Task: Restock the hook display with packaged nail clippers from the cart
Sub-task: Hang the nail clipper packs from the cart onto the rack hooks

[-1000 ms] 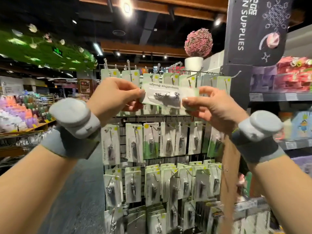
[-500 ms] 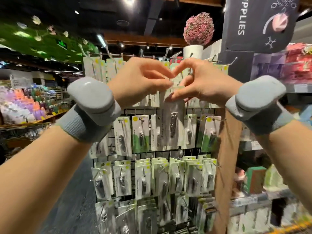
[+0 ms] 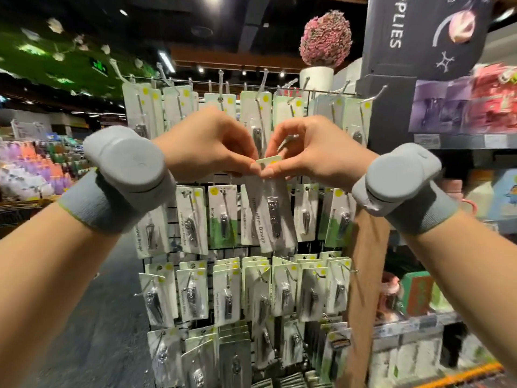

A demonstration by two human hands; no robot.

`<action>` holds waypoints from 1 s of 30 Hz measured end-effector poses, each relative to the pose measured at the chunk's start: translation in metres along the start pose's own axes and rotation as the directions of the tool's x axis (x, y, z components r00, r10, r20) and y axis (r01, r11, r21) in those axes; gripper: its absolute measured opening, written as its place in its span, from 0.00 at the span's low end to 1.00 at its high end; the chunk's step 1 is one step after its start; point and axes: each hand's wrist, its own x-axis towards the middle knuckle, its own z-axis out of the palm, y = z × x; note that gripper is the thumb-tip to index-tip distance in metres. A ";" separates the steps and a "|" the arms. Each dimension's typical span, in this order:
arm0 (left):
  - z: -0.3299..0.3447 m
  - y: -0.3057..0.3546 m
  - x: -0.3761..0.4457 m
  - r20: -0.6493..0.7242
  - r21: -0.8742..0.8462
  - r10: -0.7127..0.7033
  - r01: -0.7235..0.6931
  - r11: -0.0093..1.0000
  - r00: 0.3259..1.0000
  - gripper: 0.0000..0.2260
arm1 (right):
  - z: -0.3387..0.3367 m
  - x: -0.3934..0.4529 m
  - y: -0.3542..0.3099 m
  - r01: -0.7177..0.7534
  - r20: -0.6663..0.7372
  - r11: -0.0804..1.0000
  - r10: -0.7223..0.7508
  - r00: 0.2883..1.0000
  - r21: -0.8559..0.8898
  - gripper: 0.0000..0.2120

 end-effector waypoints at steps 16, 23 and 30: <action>0.053 0.023 0.021 0.180 0.038 0.052 -0.060 0.997 0.982 0.03 | -0.036 -0.038 0.047 -0.125 0.122 0.991 0.128 0.984 -0.037 0.10; 0.070 0.025 0.044 -0.016 -0.001 0.059 -0.059 0.998 0.998 0.03 | -0.062 -0.043 0.067 -0.126 0.022 0.990 0.127 0.992 -0.056 0.10; 0.078 0.033 0.055 -0.027 0.028 0.079 -0.079 0.997 0.996 0.07 | -0.076 -0.045 0.081 -0.164 -0.053 0.979 0.158 0.986 -0.121 0.05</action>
